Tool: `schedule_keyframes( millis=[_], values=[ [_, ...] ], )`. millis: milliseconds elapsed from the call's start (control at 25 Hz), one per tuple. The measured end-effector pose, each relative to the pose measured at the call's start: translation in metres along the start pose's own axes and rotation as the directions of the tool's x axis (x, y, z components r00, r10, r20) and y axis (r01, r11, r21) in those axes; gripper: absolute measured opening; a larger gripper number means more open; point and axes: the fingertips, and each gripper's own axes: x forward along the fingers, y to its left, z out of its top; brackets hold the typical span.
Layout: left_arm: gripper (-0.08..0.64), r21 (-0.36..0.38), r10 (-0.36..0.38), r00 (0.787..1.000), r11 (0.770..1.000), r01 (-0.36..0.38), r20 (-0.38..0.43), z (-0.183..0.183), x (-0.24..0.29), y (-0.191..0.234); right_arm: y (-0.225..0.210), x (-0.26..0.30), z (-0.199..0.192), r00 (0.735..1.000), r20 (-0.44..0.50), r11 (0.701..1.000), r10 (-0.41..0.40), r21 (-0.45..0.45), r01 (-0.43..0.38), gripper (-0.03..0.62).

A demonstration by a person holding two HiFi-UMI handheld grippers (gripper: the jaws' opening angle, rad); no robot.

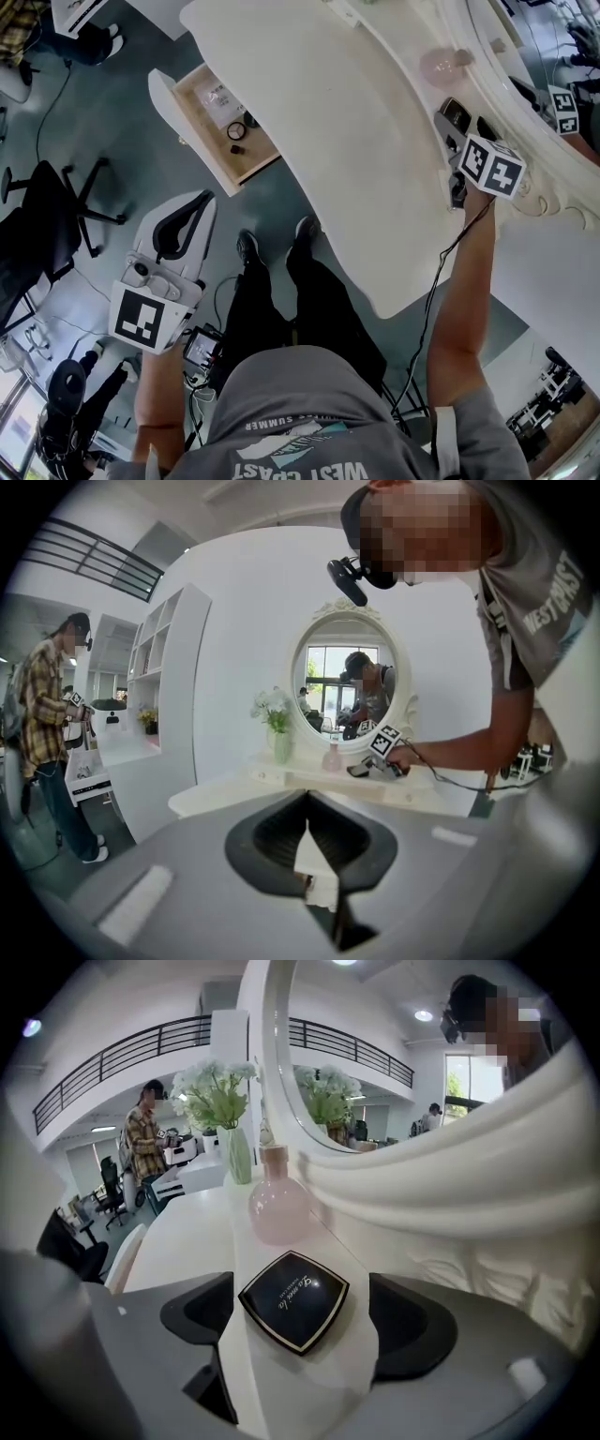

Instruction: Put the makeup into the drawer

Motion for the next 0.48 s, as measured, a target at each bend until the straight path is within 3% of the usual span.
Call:
schedule_keyframes(
  millis=[160,280,480],
  values=[
    [0.002,-0.002,-0.003,1.0,1.0,0.003,-0.003,-0.0003,0.0011,-0.0027,0.0059,0.003,-0.0034,1.0,0.002,0.998,-0.019,0.066,0.019,0.466],
    [0.002,-0.002,0.001,1.0,1.0,-0.001,-0.002,-0.0001,0.0002,-0.0014,0.0058,0.0044,-0.0071,0.999,-0.009,0.995,-0.052,0.081,0.053,0.382],
    [0.002,0.0,0.003,1.0,1.0,-0.003,0.001,-0.0004,-0.0031,0.0009,0.0074,0.0017,-0.0075,0.997,-0.004,0.994,-0.073,0.084,0.073,0.37]
  ],
)
